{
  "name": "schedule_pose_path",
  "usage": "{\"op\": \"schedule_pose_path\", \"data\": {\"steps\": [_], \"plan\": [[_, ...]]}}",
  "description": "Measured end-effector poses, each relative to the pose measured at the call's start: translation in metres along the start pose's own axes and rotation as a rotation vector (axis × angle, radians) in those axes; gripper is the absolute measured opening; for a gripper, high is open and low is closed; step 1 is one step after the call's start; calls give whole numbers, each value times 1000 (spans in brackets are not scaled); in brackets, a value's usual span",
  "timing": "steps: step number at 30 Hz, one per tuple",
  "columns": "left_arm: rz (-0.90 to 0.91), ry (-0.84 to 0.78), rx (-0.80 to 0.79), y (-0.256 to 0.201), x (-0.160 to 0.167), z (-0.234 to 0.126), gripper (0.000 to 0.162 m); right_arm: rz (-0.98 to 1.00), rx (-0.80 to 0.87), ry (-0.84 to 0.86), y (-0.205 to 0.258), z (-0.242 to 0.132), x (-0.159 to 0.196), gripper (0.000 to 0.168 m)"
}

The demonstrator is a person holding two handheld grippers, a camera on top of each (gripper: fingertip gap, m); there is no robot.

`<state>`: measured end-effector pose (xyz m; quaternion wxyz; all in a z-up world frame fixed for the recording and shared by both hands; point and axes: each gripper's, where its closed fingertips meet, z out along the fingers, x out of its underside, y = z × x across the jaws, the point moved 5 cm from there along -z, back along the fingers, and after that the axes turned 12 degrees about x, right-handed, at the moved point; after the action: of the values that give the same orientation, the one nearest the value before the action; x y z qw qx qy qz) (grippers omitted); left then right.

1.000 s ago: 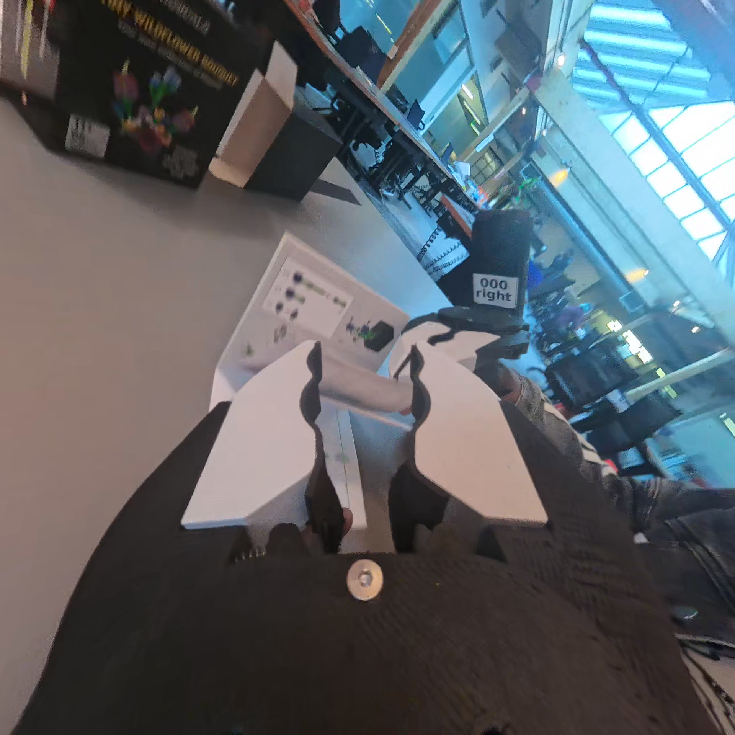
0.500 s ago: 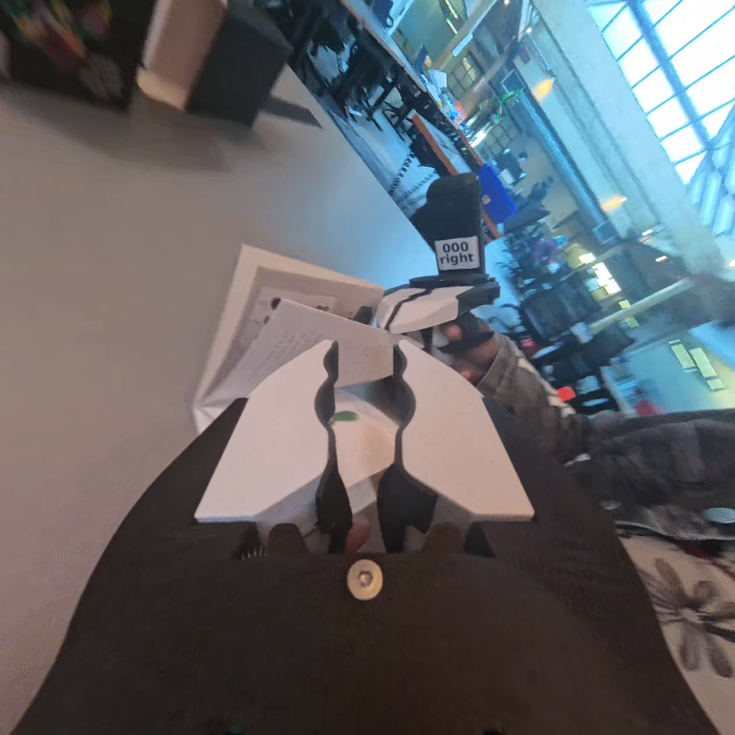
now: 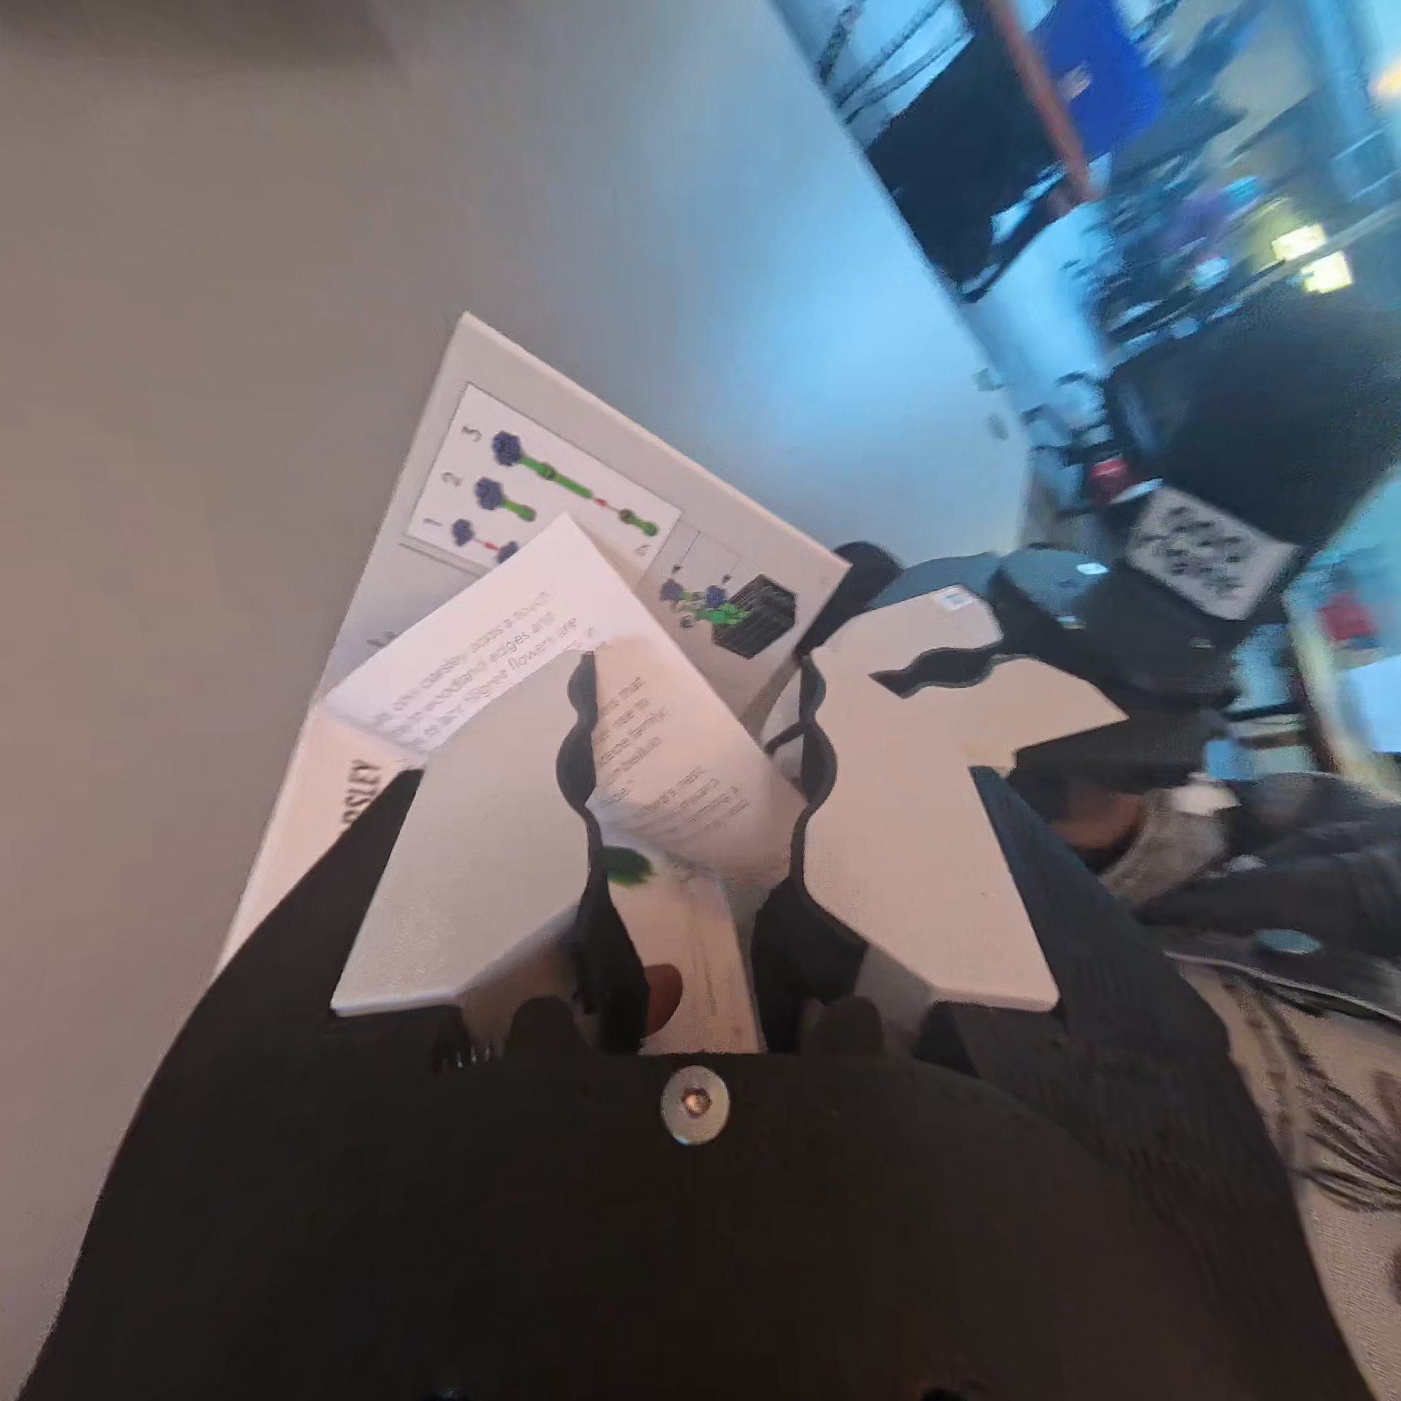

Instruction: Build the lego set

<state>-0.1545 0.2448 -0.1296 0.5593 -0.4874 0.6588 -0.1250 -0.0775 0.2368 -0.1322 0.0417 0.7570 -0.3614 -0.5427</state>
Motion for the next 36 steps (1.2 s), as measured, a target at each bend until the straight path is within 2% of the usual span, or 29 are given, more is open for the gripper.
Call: {"op": "schedule_pose_path", "data": {"steps": [4,10,11,13,14,16,17,18,19,24,27,30,33,36], "plan": [[116,59,-269,-2,6,-14,62,-156,93,-5,5,-2,2,0],[-12,-42,-201,0,21,-22,59,-365,149,-21,25,-3,12,0],[-27,-49,-184,4,25,-22,51,-402,151,-18,29,-2,15,0],[-27,-66,-86,2,30,-20,8,-444,140,-3,35,-1,21,0],[-36,-77,-59,2,31,-20,2,-439,122,9,36,-1,21,0],[13,-66,-37,1,34,-21,1,-359,60,-21,33,-8,12,0],[12,-67,3,-2,35,-21,1,-311,36,-33,28,-12,5,35],[9,-68,56,-6,35,-20,1,-276,15,-3,22,-15,2,54],[-1,-55,92,-10,36,-20,1,-260,-15,55,16,-18,2,62],[45,230,127,-44,53,8,1,-190,34,199,-21,-50,6,64],[81,341,146,-66,67,37,3,-63,-164,229,-16,-66,10,56],[91,285,199,-81,73,62,7,132,-352,279,-22,-69,15,58],[8,168,290,-86,76,72,16,272,-408,265,-41,-71,20,60],[-132,42,433,-87,81,76,21,301,-433,299,-50,-76,32,60]]}}
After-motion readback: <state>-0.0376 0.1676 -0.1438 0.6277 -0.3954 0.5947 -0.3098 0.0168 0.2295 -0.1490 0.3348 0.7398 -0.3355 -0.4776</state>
